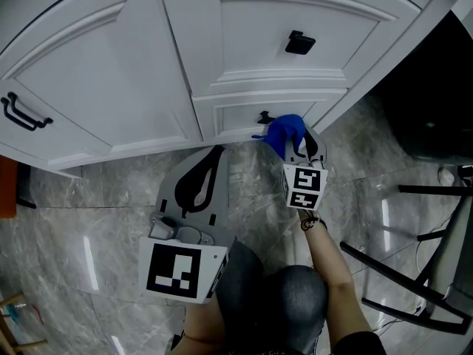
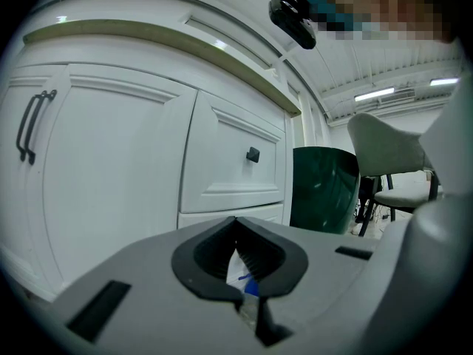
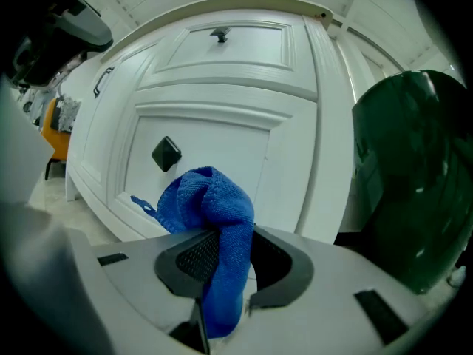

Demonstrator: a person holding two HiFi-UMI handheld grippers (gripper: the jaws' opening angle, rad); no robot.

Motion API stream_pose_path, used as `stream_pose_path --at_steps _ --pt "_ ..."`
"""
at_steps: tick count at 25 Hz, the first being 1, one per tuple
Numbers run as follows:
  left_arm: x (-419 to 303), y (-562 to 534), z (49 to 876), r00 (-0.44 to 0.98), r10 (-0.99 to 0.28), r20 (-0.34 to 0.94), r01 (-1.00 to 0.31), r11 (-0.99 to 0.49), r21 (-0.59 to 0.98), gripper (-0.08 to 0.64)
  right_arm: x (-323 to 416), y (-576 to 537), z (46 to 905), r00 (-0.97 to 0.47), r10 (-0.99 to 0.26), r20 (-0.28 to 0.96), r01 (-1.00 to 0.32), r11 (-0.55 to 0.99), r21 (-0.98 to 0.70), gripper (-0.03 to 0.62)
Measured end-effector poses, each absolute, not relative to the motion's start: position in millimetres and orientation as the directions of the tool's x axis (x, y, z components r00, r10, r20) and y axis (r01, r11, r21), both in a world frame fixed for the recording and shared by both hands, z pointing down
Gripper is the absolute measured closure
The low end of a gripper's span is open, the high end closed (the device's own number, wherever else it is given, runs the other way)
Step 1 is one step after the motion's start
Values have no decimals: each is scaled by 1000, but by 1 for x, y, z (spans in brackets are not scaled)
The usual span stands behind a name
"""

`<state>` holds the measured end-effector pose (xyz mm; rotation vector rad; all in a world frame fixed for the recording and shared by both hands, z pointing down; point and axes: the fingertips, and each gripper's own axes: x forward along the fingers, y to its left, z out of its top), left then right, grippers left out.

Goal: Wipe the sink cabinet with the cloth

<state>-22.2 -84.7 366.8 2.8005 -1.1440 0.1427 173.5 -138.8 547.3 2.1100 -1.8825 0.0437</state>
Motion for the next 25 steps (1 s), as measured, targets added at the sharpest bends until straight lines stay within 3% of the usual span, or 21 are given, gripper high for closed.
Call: stream_pose_path --at_steps 18,25 --pt "-5 -87 374 731 -669 136 -681 -729 72 557 200 -129 551 194 -954 228 -964 -142 224 476" --pt "-2 -87 377 738 -658 147 -672 -735 85 557 241 -120 555 285 -928 239 -955 -255 149 476"
